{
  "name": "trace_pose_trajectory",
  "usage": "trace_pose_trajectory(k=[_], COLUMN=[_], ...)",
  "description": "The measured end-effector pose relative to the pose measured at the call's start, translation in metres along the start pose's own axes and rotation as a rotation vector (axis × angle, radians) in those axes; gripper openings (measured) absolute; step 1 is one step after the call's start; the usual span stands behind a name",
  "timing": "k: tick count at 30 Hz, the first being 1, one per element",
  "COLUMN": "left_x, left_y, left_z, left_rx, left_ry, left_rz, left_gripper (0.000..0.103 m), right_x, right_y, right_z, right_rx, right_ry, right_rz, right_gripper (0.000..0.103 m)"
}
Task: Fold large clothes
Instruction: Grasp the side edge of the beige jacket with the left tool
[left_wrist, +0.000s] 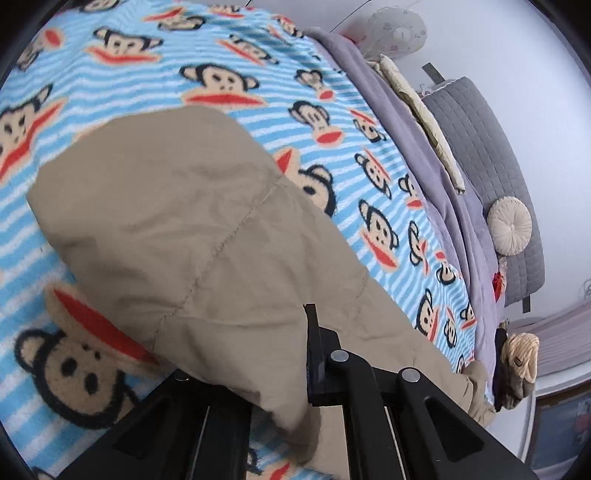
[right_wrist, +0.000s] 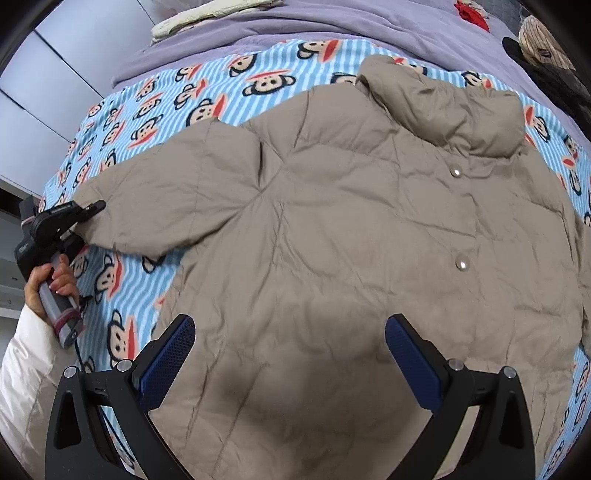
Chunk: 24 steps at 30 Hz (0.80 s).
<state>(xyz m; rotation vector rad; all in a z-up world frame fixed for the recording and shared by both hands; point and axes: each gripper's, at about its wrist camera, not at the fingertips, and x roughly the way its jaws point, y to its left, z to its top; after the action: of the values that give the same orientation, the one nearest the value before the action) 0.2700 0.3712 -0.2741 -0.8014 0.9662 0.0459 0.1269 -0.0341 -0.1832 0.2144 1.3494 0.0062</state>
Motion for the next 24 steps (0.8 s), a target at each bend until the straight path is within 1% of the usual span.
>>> trace_pose_trajectory(k=[4,5,6,7,8,9,10,11,12,14,16,17,19,20,22,24], left_x=[-0.025,-0.033,-0.040,-0.046,-0.052,-0.058,-0.063,-0.069,-0.075,-0.080,-0.083,-0.082,-0.075,-0.069,-0.052,-0.026], left_y=[-0.039,-0.049,-0.059,-0.070,-0.082,-0.095,-0.108,-0.122,-0.137,-0.170,-0.205,-0.224,-0.260,-0.278,-0.312,-0.341], left_z=[0.003,0.002,0.000,-0.001,-0.002,-0.005,-0.007,-0.010,-0.016,-0.031,-0.051,-0.064,-0.092,-0.108,-0.146,-0.192], left_rx=[0.170,0.210,0.245,0.277,0.308,0.340,0.374,0.408,0.440,0.499,0.562,0.592,0.655,0.689,0.757,0.829], left_ry=[-0.061,-0.072,-0.080,-0.085,-0.088,-0.091,-0.093,-0.094,-0.094,-0.071,-0.053,-0.039,0.004,0.027,0.104,0.202], left_rz=[-0.001,-0.009,-0.024,-0.040,-0.059,-0.076,-0.094,-0.117,-0.142,-0.193,-0.242,-0.269,-0.319,-0.338,-0.368,-0.380], left_gripper=[0.008,0.008,0.008,0.008,0.008,0.008,0.008,0.008,0.008,0.008,0.008,0.008,0.008,0.008,0.008,0.008], right_x=[0.016,0.021,0.026,0.034,0.045,0.057,0.069,0.079,0.088,0.109,0.114,0.110,0.093,0.079,0.052,0.025], right_y=[0.017,0.022,0.026,0.030,0.033,0.035,0.037,0.039,0.044,0.055,0.057,0.052,0.031,0.014,-0.024,-0.072], right_z=[0.032,0.039,0.045,0.052,0.057,0.061,0.063,0.064,0.063,0.061,0.060,0.061,0.058,0.053,0.040,0.023], right_rx=[-0.001,0.005,0.016,0.028,0.045,0.068,0.095,0.110,0.111,0.075,0.061,0.073,0.131,0.162,0.207,0.254], right_ry=[-0.068,-0.090,-0.109,-0.116,-0.096,-0.069,-0.044,-0.031,-0.020,0.027,0.035,0.045,0.040,0.016,-0.037,-0.088], right_rz=[0.025,0.033,0.055,0.094,0.156,0.208,0.251,0.274,0.286,0.307,0.304,0.333,0.388,0.387,0.353,0.270], right_gripper=[0.103,0.099,0.080,0.062,0.032,0.025,0.024,0.023,0.023,0.023,0.023,0.023,0.023,0.023,0.023,0.023])
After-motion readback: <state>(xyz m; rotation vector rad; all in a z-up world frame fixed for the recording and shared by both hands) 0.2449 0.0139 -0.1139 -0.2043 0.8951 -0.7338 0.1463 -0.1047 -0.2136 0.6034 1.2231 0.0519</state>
